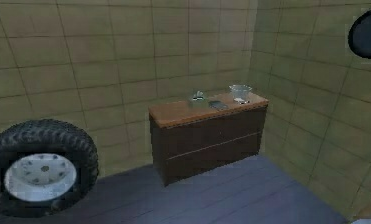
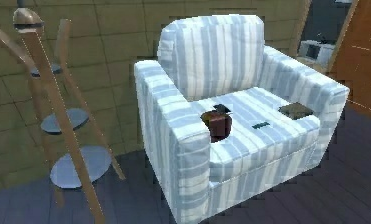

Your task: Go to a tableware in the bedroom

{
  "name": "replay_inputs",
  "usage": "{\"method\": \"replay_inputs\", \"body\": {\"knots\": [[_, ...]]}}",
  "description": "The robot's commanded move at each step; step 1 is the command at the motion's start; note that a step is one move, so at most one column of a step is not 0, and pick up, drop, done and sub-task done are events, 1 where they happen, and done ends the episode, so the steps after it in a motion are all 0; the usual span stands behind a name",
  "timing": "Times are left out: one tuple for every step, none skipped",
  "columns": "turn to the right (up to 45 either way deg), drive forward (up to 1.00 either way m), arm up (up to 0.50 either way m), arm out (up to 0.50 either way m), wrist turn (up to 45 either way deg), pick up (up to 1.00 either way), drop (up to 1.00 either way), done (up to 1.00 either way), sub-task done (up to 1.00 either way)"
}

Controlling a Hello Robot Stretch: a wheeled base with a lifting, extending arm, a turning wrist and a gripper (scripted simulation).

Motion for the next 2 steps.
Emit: {"method": "replay_inputs", "body": {"knots": [[6.0, 0.0, 0.0, 0.0, 0.0, 0.0, 0.0, 0.0, 0.0], [0.0, 0.95, 0.0, 0.0, 0.0, 0.0, 0.0, 0.0, 0.0]]}}
